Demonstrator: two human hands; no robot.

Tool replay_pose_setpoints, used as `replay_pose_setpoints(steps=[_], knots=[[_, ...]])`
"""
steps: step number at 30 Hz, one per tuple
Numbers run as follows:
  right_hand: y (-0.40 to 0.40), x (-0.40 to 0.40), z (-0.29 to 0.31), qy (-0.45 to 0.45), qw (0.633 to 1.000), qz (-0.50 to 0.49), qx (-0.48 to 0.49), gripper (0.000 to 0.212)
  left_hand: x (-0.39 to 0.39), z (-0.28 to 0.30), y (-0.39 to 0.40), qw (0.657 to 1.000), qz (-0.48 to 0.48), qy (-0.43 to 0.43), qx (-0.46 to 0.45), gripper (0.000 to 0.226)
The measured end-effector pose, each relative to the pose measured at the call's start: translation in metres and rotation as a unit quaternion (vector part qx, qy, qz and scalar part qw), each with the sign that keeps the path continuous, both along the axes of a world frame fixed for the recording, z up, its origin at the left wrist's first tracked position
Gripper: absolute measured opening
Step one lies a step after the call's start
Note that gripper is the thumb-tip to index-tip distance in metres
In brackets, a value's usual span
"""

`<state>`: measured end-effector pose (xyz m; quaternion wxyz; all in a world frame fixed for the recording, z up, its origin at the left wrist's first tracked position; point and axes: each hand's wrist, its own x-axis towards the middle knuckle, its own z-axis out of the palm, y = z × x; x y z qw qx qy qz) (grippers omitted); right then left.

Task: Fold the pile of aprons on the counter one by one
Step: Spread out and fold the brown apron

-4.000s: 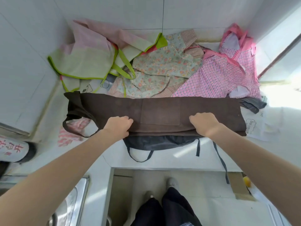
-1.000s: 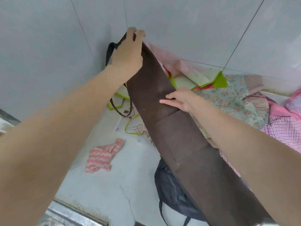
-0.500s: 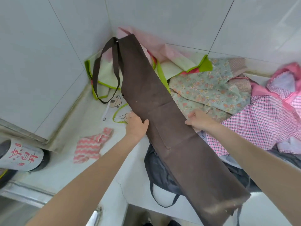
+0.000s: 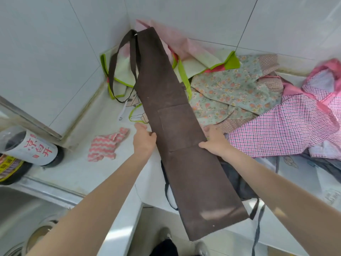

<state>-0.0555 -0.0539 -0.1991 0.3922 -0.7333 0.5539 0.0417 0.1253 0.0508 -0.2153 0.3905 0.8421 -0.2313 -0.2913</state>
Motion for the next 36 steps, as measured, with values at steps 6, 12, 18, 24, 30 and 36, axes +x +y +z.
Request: replay_pose_setpoints(steps=[6, 12, 18, 24, 30, 36], knots=[[0.022, -0.042, 0.007, -0.056, 0.997, 0.031, 0.039, 0.050, -0.059, 0.010, 0.047, 0.997, -0.013, -0.058, -0.051, 0.029], [0.042, -0.076, -0.004, -0.070, 0.996, 0.009, 0.062, 0.039, -0.091, 0.003, 0.070, 0.989, -0.079, -0.097, 0.082, 0.038], [0.062, -0.087, -0.007, -0.053, 0.997, 0.060, 0.001, 0.031, -0.109, 0.004, 0.085, 0.990, -0.061, -0.077, 0.101, 0.034], [0.080, -0.092, -0.007, -0.022, 0.993, 0.110, -0.038, 0.037, -0.122, 0.001, 0.092, 0.995, 0.012, -0.042, 0.089, 0.026], [0.079, -0.104, -0.008, -0.007, 0.985, 0.152, -0.087, 0.053, -0.133, 0.000, 0.100, 0.989, -0.029, -0.120, 0.076, 0.033], [0.078, -0.133, 0.001, 0.121, 0.790, 0.509, -0.320, 0.078, -0.139, -0.013, 0.130, 0.862, -0.295, -0.412, 0.024, 0.031]])
